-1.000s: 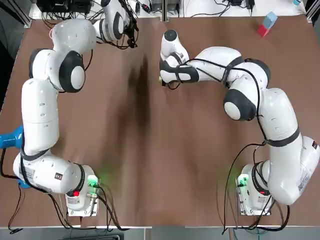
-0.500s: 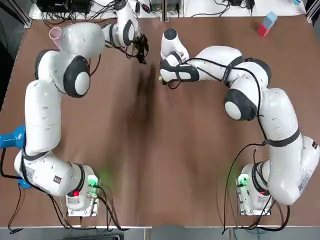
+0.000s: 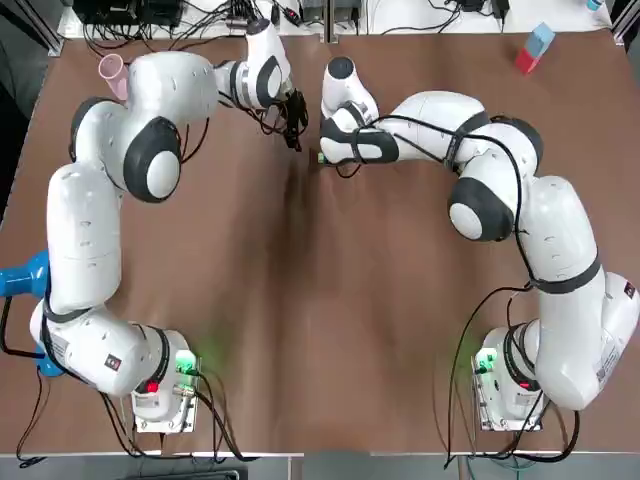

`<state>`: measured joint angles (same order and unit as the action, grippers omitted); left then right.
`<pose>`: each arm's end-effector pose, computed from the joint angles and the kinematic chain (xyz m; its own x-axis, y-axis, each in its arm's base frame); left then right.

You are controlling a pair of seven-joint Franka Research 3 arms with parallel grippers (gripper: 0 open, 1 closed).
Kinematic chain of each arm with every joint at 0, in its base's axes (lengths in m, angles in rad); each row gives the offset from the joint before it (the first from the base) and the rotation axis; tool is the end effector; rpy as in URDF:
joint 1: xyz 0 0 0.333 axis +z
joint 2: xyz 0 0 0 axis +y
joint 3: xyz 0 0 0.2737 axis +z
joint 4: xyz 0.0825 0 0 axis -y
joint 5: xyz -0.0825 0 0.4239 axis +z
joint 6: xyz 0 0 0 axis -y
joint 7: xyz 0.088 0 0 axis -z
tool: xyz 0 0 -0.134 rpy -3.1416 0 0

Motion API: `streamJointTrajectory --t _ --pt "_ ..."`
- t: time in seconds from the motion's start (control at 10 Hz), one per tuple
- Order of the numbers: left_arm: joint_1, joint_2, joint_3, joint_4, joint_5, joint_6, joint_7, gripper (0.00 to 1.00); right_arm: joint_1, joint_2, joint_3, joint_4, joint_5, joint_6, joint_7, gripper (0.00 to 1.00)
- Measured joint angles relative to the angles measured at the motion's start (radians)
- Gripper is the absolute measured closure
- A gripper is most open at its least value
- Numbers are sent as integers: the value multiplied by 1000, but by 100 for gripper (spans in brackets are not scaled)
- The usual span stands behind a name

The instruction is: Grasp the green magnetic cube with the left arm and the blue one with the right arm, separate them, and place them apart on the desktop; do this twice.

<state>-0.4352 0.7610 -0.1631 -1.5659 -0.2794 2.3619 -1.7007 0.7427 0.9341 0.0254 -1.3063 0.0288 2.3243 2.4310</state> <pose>0.5853 -0.4004 0.1206 0.2064 0.9295 -0.3056 0.9725 -0.2293 -0.0405 0.5420 0.5208 0.1050 -0.1203 -0.9885 -0.0912 -0.9922 0.1227 -0.0218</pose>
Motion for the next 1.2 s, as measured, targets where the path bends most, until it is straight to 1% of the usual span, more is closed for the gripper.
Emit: streamJointTrajectory --t 0.1,0.3,0.5,0.7,0.9,1.0,1.2 --pt "-8 0 -7 -35 0 55 -14 6 0 0 0 0 0 -1 0 71" --pt "-17 0 -21 -68 0 88 -26 6 0 0 0 0 0 -6 0 76" --pt "-18 0 -34 -79 -2 89 -29 8 0 -2 0 0 0 -17 0 76" --pt "-21 0 -41 -88 -18 116 -44 12 0 -2 0 0 0 -19 0 76" --pt "-37 0 -42 -91 -19 142 -92 15 0 -2 0 0 0 -19 0 76" --pt "-44 0 -42 -93 -19 146 -101 16 0 -2 0 0 0 -19 0 76" --pt "-55 0 -42 -100 -25 149 -118 20 0 -2 0 0 0 -19 0 76"
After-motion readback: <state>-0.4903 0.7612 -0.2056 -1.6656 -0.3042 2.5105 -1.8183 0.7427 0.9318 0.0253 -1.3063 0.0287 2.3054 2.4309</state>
